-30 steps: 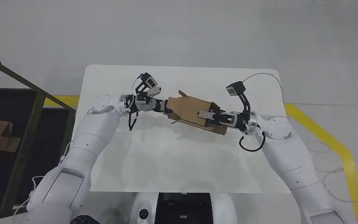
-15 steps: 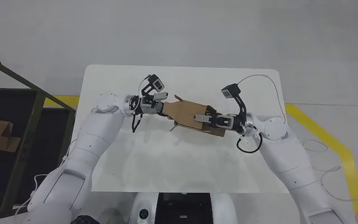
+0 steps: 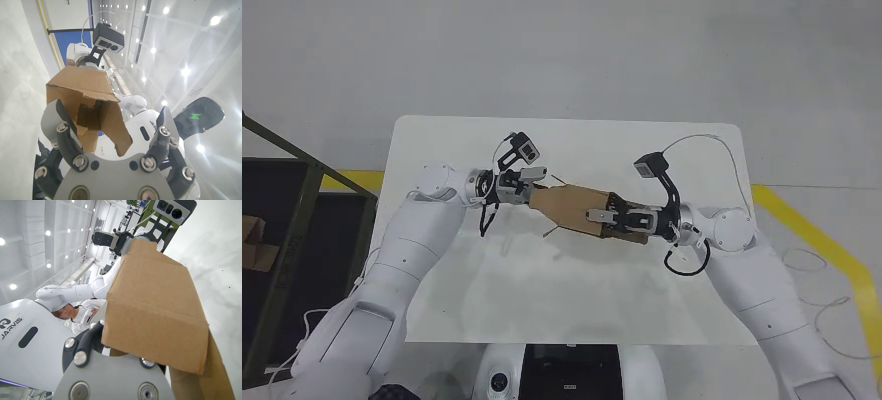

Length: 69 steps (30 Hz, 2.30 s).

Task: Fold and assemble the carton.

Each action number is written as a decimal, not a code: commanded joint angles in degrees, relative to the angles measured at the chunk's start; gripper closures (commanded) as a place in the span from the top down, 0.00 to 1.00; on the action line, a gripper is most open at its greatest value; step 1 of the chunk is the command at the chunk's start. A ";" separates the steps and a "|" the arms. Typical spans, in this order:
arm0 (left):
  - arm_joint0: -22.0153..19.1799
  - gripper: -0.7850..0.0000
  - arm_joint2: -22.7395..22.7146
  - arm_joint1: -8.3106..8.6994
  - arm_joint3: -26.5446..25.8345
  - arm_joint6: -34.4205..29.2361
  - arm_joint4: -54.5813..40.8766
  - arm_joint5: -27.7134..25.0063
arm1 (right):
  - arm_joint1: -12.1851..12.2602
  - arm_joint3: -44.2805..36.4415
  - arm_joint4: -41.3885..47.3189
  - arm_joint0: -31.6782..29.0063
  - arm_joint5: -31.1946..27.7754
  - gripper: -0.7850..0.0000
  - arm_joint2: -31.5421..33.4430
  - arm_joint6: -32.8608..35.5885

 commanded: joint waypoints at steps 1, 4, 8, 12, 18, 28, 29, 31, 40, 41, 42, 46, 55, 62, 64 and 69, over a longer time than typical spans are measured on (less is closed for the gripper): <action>-0.06 1.00 -0.01 -0.02 -0.01 0.00 0.05 -0.07 | 0.01 -0.14 -0.05 -0.08 0.15 0.00 -0.06 0.00; -0.16 1.00 -0.12 -0.01 -0.08 0.00 0.00 -0.17 | 0.00 -0.45 -0.15 -0.18 0.26 0.00 -0.27 0.02; -0.10 1.00 -0.26 0.02 -0.24 0.00 -0.09 -0.25 | -0.04 -0.47 -0.31 -0.21 0.44 0.00 -0.60 -0.20; 0.11 1.00 -0.23 0.09 -0.74 0.00 -0.10 -0.27 | -0.10 -0.13 -0.46 -0.04 0.56 0.00 -0.76 -0.76; 0.34 1.00 -0.80 0.30 -0.40 0.00 -0.42 -0.34 | 0.11 0.26 0.07 -0.09 0.08 0.00 0.46 -1.27; 1.26 1.00 -1.63 0.71 -0.24 0.00 -0.66 -0.48 | 0.45 2.80 0.53 0.64 0.27 0.00 3.55 -4.98; 1.41 1.00 -1.60 0.73 -0.42 0.00 -0.72 -0.42 | 0.45 2.98 0.17 0.72 -0.02 0.00 3.75 -5.63; 1.69 1.00 -1.46 0.78 -0.85 0.00 -0.66 -0.36 | 0.45 3.29 -0.75 0.81 -0.13 0.00 4.04 -6.98; 1.75 1.00 -1.36 0.93 -0.97 0.00 -0.98 -0.26 | 0.31 1.81 -6.53 -0.16 0.64 0.00 2.77 -10.62; 1.67 1.00 -1.44 0.96 -0.86 0.00 -0.94 -0.38 | 0.28 1.54 -6.66 -0.38 0.64 0.00 2.47 -10.45; 1.58 1.00 -1.50 0.98 -0.69 0.00 -0.92 -0.39 | 0.26 1.33 -6.76 -0.57 0.63 0.00 2.19 -10.19; 1.25 1.00 -1.53 0.97 -0.07 0.00 -0.91 -0.47 | 0.22 0.80 -6.62 -1.05 0.66 0.00 1.26 -8.61; 1.22 1.00 -0.83 0.82 -0.42 0.00 -0.40 -0.40 | -0.04 0.50 -4.10 -0.79 0.95 0.00 -0.62 -5.12; 1.17 1.00 -0.69 0.83 -0.73 0.00 -0.23 -0.32 | -0.16 1.17 -3.06 -0.20 0.80 0.00 -0.94 -4.39; 1.18 1.00 -0.69 0.85 -0.77 0.00 -0.23 -0.29 | -0.17 1.28 -2.79 -0.12 0.84 0.00 -0.98 -4.12; 1.13 1.00 -0.38 0.79 -0.88 0.00 -0.25 -0.09 | -0.23 1.71 -1.67 0.17 0.91 0.00 -1.14 -3.41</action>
